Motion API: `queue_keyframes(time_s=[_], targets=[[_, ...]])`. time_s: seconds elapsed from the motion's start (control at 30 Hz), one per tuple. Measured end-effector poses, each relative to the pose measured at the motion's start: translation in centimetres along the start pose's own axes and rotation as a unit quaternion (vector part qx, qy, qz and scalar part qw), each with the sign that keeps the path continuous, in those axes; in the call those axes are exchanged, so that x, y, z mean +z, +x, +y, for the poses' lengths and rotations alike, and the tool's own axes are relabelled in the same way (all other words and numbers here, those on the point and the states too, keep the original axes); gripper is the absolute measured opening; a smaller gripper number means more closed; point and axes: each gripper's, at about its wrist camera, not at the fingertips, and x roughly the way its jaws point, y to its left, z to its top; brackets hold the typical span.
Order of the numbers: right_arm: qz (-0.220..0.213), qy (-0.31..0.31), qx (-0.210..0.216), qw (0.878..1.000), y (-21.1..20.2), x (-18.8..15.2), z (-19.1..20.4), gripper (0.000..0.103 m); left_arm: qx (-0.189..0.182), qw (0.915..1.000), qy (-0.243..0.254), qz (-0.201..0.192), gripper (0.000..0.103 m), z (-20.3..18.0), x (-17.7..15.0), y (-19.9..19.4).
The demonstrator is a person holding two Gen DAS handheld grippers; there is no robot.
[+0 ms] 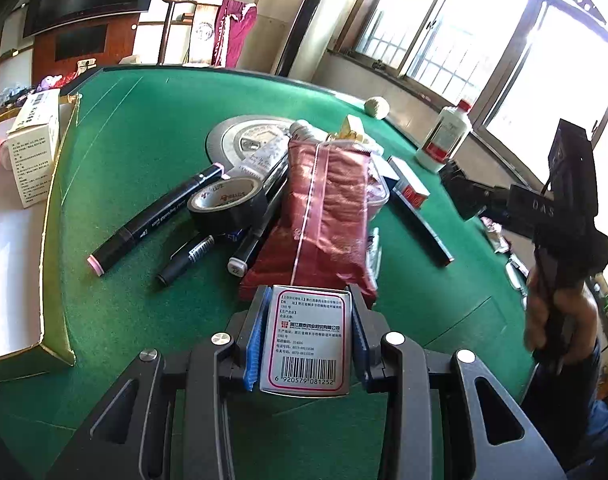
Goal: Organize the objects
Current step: 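Lift the black plastic holder with the right gripper toward the tray, then carry the barcode box and black holder into the white tray and release both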
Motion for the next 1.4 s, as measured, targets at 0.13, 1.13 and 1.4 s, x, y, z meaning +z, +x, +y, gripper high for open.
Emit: queue_keyframes(time_s=[0.13, 1.13, 1.4], targets=[[0.006, -0.017, 0.037, 0.999, 0.0, -0.6, 2.9, 0.064, -0.006, 0.9999, -0.009, -0.009, 0.032, 0.2, -0.1, -1.0], [0.093, -0.204, 0.149, 0.963, 5.1, -1.4, 27.5, 0.065, 0.094, 0.9897, -0.08, -0.073, 0.032, 13.6, 1.0, -12.8], [0.121, -0.215, 0.129, 0.96, 12.5, 1.8, 34.5, 0.065, 0.131, 0.981, -0.138, -0.039, 0.032, 20.8, 4.1, -11.7]])
